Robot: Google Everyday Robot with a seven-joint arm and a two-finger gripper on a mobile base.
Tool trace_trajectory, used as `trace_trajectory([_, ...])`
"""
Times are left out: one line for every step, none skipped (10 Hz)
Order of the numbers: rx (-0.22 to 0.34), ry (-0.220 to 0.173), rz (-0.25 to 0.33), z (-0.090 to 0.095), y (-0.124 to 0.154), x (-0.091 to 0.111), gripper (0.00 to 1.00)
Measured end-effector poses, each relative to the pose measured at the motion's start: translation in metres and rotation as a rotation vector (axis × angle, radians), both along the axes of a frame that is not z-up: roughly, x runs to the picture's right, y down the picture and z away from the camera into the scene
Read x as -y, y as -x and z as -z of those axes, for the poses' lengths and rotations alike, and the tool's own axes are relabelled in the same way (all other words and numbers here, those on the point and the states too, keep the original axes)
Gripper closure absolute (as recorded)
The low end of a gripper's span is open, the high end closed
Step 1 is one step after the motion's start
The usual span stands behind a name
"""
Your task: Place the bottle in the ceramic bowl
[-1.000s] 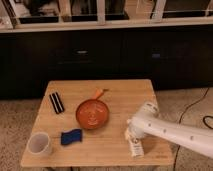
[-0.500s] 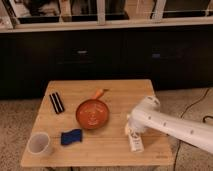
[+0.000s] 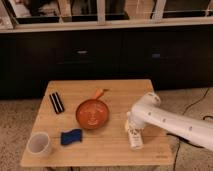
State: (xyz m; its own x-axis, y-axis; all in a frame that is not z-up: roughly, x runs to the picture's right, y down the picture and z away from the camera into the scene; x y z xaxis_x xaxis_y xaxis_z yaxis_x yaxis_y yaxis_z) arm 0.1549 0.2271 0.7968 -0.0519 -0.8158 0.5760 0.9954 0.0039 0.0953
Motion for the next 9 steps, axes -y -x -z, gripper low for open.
trace_trajectory([-0.002, -0.001, -0.003, 0.001, -0.002, 0.003, 0.74])
trace_trajectory([0.0, -0.003, -0.005, 0.001, -0.003, 0.003, 0.72])
trace_trajectory([0.0, -0.007, -0.008, 0.0, -0.002, 0.007, 0.72])
trace_trajectory([0.002, -0.01, -0.008, -0.001, 0.001, 0.014, 0.72])
trace_trajectory([0.008, -0.012, -0.008, 0.0, 0.007, 0.02, 0.72])
trace_trajectory([0.004, -0.013, -0.005, 0.001, 0.006, 0.024, 0.72])
trace_trajectory([0.004, -0.014, -0.007, 0.002, 0.007, 0.026, 0.72])
trace_trajectory([0.009, -0.016, -0.003, 0.002, 0.008, 0.027, 0.72])
trace_trajectory([0.013, -0.021, 0.0, 0.002, 0.009, 0.034, 0.72])
